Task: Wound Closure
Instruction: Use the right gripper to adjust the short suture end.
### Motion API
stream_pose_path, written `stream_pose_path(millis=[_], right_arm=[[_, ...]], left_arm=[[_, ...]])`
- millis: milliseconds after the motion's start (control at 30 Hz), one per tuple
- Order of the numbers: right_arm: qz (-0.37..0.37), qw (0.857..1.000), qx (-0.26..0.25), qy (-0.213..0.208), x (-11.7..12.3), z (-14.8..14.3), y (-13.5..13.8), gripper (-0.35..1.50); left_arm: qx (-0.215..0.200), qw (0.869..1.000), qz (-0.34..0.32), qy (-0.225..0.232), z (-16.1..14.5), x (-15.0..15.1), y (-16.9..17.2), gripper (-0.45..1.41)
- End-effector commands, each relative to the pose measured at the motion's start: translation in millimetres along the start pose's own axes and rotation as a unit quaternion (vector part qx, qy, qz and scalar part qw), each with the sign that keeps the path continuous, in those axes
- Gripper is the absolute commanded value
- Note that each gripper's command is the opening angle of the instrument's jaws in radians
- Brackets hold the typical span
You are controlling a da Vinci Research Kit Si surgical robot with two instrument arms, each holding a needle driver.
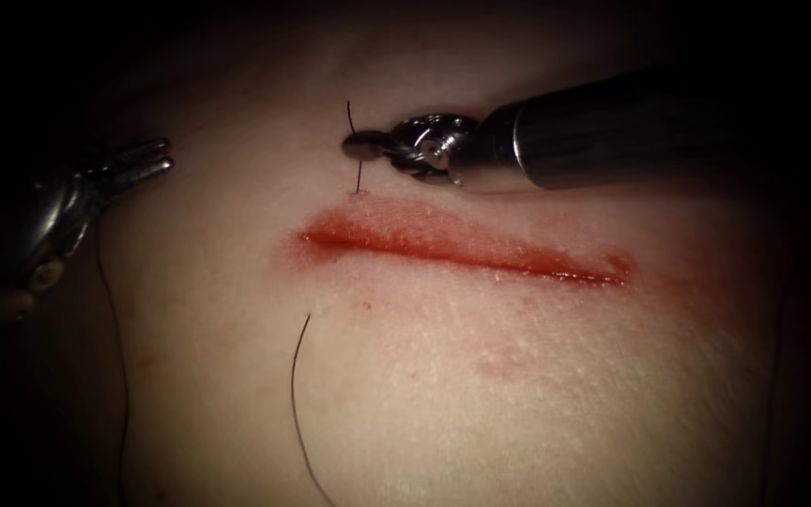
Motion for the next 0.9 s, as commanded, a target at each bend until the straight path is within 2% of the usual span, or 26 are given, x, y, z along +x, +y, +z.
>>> stream_pose_path(millis=[33, 667, 900], right_arm=[[0.003, 1.000, -0.002, 0.004, 0.5, 0.4, -0.1, -0.35], [-0.004, 1.000, -0.004, 0.024, 5.2, -2.7, 1.2, -0.35], [-0.011, 1.000, -0.004, 0.024, 6.3, -3.4, 1.5, -0.35]], left_arm=[[-0.001, 1.000, 0.000, 0.001, 0.4, -0.9, -0.1, -0.35], [-0.001, 1.000, 0.001, 0.000, 0.4, -0.9, 0.0, -0.35], [0.000, 1.000, 0.001, 0.000, 0.4, -0.9, 0.1, -0.35]])
